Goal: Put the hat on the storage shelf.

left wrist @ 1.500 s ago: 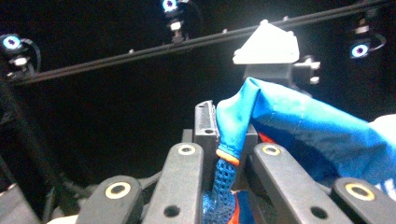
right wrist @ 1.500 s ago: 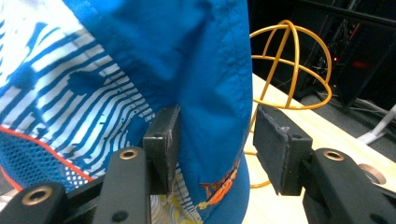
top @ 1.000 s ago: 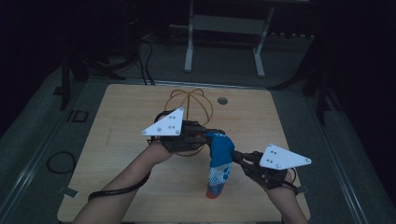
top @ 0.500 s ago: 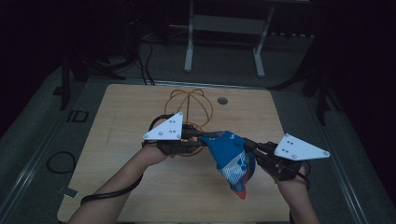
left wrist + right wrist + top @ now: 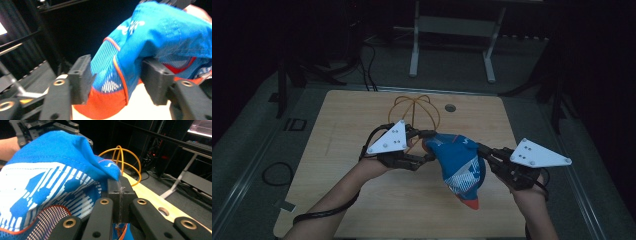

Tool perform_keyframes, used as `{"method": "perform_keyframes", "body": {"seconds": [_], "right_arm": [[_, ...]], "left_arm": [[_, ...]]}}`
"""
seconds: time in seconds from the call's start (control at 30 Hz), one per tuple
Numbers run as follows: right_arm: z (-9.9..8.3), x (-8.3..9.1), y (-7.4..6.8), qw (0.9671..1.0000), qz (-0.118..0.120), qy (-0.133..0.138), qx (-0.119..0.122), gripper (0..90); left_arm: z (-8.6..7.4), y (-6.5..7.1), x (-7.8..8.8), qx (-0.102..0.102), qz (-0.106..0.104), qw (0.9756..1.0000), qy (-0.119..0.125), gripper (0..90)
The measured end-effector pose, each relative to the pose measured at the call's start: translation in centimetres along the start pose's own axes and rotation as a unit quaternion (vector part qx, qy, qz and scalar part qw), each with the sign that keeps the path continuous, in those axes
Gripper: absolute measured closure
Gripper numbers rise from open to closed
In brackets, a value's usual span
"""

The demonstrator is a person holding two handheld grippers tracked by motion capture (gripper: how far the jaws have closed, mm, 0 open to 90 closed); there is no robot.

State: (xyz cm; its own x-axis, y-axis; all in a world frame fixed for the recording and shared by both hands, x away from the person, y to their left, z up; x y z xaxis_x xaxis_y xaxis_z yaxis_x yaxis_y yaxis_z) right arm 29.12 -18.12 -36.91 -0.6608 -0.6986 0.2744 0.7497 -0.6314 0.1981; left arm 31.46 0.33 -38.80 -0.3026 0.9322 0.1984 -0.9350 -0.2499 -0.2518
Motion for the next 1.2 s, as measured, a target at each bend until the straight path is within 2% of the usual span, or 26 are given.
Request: {"method": "perform_keyframes", "body": {"seconds": [0.1,0.13,0.37,0.4,0.43,0.5,0.6,0.63,0.7,0.77,0.9,0.97,1.03,1.1,1.2], "right_arm": [[0.0,0.0,0.2,1.0,-0.004,-0.001,-0.002,90.0],[0.1,0.1,0.4,1.0,-0.005,0.0,-0.001,89.9],[0.5,0.5,1.0,0.9998,-0.017,0.004,-0.003,90.0],[0.7,0.7,1.3,0.9997,-0.023,0.008,-0.005,89.9],[0.8,0.8,1.4,0.9997,-0.023,0.009,-0.006,90.0],[1.2,0.8,1.7,0.9995,-0.027,0.013,-0.008,90.0],[2.0,0.7,2.2,0.9992,-0.035,0.019,-0.006,89.9],[2.2,0.7,2.3,0.9991,-0.037,0.02,-0.006,90.0],[2.9,0.4,2.7,0.9987,-0.042,0.026,-0.005,90.0],[3.5,0.1,3.1,0.9986,-0.045,0.029,-0.005,90.0],[4.8,-0.6,3.7,0.998,-0.05,0.037,-0.005,90.0],[5.5,-1.0,4.1,0.9977,-0.053,0.041,-0.005,90.0],[6.2,-1.5,4.3,0.9974,-0.055,0.046,-0.006,90.0],[6.9,-2.1,4.6,0.9974,-0.057,0.045,-0.004,90.0],[7.8,-3.6,4.8,0.9976,-0.057,0.041,0.0,90.0]], "left_arm": [[-0.1,0.0,0.2,0.004,0.0,1.0,-0.001,40.3],[-0.5,-0.1,0.8,0.01,0.007,0.9999,-0.005,40.0],[-1.6,-0.2,2.3,0.019,0.024,0.9994,-0.014,39.9],[-2.1,-0.3,2.9,0.027,0.031,0.9991,-0.012,39.8],[-2.3,-0.3,3.1,0.033,0.031,0.9989,-0.009,38.8],[-3.0,-0.3,3.9,0.045,0.046,0.9979,-0.008,33.7],[-4.1,-0.4,4.9,0.057,0.066,0.9961,-0.015,26.0],[-4.7,-0.5,5.3,0.068,0.073,0.9949,-0.018,25.1],[-5.7,-0.6,5.9,0.081,0.083,0.9929,-0.026,16.0],[-6.7,-0.6,6.5,0.086,0.096,0.9912,-0.03,13.6],[-8.5,-0.6,7.6,0.095,0.122,0.987,-0.041,2.4],[-9.5,-0.7,8.4,0.1,0.143,0.9838,-0.04,2.2],[-10.4,-0.6,9.0,0.1,0.156,0.9816,-0.047,2.2],[-11.7,-0.4,9.6,0.097,0.176,0.978,-0.058,2.2],[-13.6,0.1,10.2,0.104,0.188,0.9742,-0.068,2.3]]}}
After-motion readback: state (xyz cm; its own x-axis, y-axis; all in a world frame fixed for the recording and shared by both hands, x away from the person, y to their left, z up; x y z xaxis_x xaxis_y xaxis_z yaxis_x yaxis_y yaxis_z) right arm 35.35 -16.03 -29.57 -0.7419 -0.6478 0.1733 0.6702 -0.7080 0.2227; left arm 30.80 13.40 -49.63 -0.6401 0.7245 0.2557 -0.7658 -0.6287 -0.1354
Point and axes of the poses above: each handheld gripper's, and its own axes: x roughly backward along the jaws, z roughly out of its top, y roughly to its right, the point moved 8 cm from there along -x, roughly forward along the jaws, and after that the axes turned 2 degrees about -z, right-handed, at the moved point
